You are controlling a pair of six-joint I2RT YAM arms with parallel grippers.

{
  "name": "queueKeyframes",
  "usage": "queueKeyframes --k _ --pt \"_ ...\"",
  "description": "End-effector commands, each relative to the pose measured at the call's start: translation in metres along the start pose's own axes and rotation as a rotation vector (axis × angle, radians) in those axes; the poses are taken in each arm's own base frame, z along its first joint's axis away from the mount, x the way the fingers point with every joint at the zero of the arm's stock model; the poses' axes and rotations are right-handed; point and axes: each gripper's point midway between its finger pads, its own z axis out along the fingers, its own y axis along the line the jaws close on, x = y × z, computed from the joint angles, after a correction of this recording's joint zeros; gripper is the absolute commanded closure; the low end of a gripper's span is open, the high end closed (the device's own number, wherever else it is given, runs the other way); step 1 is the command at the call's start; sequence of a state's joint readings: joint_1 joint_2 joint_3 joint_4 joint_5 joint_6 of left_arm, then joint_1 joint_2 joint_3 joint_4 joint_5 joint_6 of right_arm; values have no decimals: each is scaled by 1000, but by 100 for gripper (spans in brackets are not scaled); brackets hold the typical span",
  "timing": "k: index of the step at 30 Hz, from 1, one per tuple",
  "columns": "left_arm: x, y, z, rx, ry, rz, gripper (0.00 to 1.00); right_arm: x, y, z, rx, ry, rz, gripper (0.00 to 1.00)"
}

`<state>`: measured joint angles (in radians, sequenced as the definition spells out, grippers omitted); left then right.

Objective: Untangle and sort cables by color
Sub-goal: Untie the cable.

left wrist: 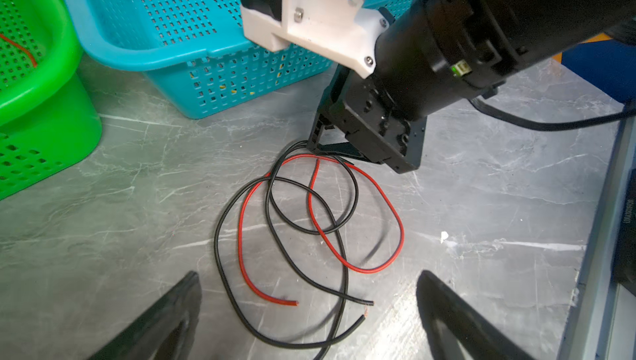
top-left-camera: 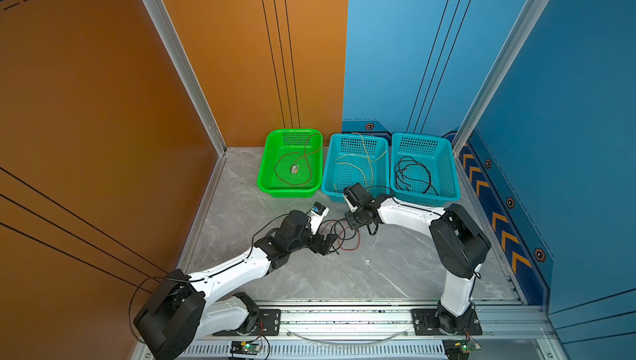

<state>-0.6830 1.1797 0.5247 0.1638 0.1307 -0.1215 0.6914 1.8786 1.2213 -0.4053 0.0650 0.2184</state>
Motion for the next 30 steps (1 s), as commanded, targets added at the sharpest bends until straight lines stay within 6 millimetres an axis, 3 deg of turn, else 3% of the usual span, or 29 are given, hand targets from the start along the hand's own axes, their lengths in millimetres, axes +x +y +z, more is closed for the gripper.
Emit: queueKeyframes --k 1,12,30 --pt "5 -1 -1 -2 11 -2 2 -1 -2 6 26 4 6 71" --pt "5 -2 -2 2 9 -3 2 4 -1 14 21 26 1 79" --pt "6 -2 -1 4 14 -3 2 17 4 19 -17 50 -12 75"
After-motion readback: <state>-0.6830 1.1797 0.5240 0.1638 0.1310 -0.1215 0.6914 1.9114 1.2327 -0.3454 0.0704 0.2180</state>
